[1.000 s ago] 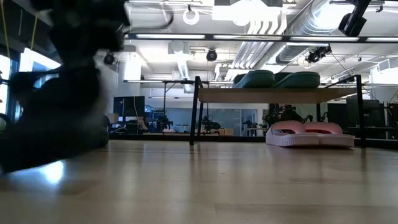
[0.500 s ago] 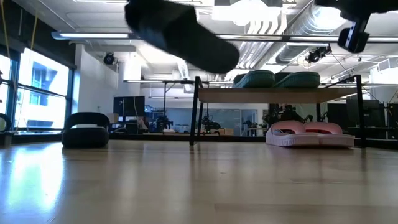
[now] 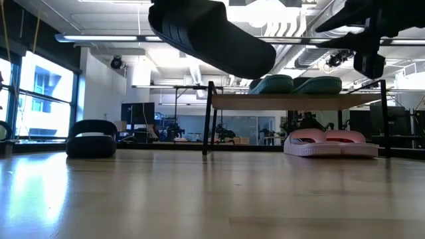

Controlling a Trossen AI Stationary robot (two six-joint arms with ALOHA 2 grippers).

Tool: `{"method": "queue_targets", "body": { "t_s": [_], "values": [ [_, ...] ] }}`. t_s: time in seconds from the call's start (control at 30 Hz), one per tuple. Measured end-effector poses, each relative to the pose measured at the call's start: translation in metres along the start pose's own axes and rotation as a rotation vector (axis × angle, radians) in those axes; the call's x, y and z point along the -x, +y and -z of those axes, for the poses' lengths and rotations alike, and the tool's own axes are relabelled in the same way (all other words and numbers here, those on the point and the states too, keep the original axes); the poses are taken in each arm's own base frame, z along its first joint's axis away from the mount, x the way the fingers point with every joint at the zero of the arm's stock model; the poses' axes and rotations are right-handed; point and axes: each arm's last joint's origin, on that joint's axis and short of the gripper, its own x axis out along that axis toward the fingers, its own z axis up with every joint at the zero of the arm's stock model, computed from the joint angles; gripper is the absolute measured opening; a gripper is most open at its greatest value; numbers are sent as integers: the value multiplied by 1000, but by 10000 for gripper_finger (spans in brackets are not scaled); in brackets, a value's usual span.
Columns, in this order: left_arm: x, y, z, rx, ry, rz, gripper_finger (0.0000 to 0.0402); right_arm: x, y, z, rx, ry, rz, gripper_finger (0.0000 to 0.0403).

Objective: Pick and place slides into the shelf
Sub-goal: Put the bottom black slides under the shelf

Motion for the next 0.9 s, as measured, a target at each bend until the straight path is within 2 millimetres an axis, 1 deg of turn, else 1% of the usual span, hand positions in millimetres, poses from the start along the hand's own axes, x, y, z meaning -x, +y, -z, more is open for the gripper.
{"method": "queue_targets", "body": {
  "t_s": [0.13,0.27,0.47,0.57,0.7,0.9],
  "values": [
    [-3,0,0,2,5,25,1,-13,3,12,32,-36,26,159],
    [-2,-1,-1,1,3,36,0,-26,7,28,70,-117,56,190],
    [-2,-2,-2,-1,-2,71,0,-41,7,49,98,-157,75,195],
    [-2,-3,-3,-5,-15,91,0,-50,8,55,107,-183,55,195],
    [-2,-2,-2,-2,0,90,0,-58,11,60,112,-270,26,195],
    [-2,-3,-2,-2,0,97,0,-71,3,72,99,-299,26,195]
  ]
}}
